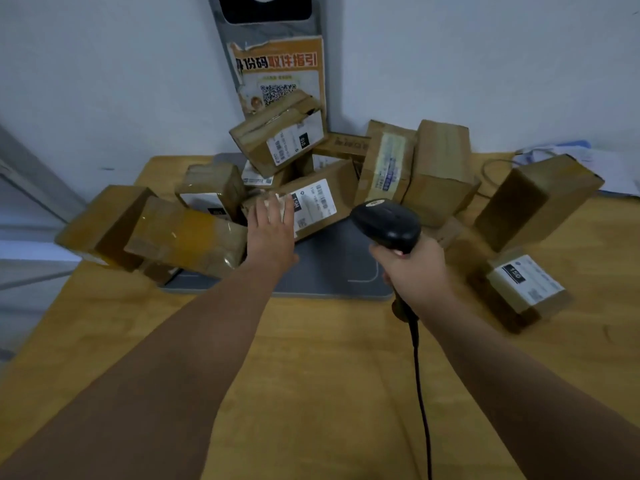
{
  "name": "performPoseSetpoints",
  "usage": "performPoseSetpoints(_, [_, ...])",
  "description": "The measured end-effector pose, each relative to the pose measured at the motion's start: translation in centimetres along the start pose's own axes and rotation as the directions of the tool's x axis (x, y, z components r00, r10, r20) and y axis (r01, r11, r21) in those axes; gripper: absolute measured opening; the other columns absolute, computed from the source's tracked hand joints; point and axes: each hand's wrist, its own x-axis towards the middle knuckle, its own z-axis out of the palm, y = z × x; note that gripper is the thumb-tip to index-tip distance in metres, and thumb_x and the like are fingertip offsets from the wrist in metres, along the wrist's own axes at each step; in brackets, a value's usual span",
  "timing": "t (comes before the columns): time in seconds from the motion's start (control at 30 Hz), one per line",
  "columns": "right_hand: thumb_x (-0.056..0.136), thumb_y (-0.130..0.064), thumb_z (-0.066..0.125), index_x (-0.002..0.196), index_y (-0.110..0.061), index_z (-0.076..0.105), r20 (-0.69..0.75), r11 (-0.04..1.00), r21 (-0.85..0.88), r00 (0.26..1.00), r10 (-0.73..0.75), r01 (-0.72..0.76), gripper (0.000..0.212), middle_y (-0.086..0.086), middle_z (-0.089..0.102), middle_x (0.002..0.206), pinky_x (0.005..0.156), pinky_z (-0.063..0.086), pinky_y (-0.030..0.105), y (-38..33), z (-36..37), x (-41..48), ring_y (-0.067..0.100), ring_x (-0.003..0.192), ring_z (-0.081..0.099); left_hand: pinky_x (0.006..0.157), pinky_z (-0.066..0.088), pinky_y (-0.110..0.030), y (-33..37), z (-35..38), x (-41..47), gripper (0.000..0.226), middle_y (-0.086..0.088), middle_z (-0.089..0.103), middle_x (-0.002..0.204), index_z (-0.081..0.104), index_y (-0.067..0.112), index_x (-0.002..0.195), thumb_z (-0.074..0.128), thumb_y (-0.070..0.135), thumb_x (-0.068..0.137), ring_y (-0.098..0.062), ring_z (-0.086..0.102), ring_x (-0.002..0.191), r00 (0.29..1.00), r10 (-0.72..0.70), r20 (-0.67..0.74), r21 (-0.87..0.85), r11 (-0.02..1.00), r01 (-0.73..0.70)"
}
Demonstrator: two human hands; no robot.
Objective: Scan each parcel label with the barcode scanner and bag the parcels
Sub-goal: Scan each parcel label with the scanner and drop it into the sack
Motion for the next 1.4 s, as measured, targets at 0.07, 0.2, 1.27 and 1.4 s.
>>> performPoseSetpoints(0.07, [0.083,-0.017,0.070,0.082,-0.004,0.063,0.022,1.000,0.000,1.000,0.016,-0.016,0.015,0.005,0.059,0.063,0.058,0.047,0.032,0.5,0.8,0.9,0.018,0.059,0.056,0.117,0.011,-0.053,-0.3,0.8,1.7,0.120,-0.026,-0.005,0.157,-0.021,0.010,0.149,0.064,0.061,0.081,-0.045,0.004,0.145,1.000,0.006,0.029,0.065,0.998,-0.008])
performPoseSetpoints(0.2, [0.082,-0.018,0.071,0.078,-0.011,0.060,0.028,0.998,-0.042,0.999,0.041,-0.040,0.013,-0.001,0.058,0.060,0.049,0.042,0.019,2.0,1.9,2.1,0.013,0.056,0.055,0.114,0.011,-0.061,-0.7,1.9,3.8,0.116,-0.027,-0.009,0.156,-0.029,0.019,0.146,0.062,0.056,0.084,-0.048,0.003,0.144,1.000,0.015,0.013,0.152,0.988,-0.017])
performPoseSetpoints(1.27, [0.082,-0.017,0.071,0.074,-0.010,0.064,0.175,0.933,0.150,0.937,0.301,-0.328,0.013,0.004,0.058,0.060,0.069,0.052,0.038,8.4,-4.5,-8.7,0.021,0.062,0.057,0.085,0.044,-0.030,9.2,0.5,-18.9,0.055,-0.013,0.048,0.133,0.034,0.016,0.143,0.051,0.042,0.097,-0.024,0.053,0.112,0.969,-0.046,0.242,-0.873,0.425,0.238])
performPoseSetpoints(1.4, [0.083,-0.018,0.071,0.093,-0.012,0.065,0.136,0.939,0.149,0.947,0.289,-0.309,0.012,-0.001,0.060,0.074,0.062,0.041,0.027,8.0,-4.1,-8.8,0.013,0.072,0.056,0.101,0.042,-0.035,8.0,1.8,-17.6,0.074,-0.012,0.041,0.146,0.029,0.012,0.148,0.060,0.048,0.091,-0.028,0.046,0.127,0.841,0.027,0.541,-0.841,0.010,0.541])
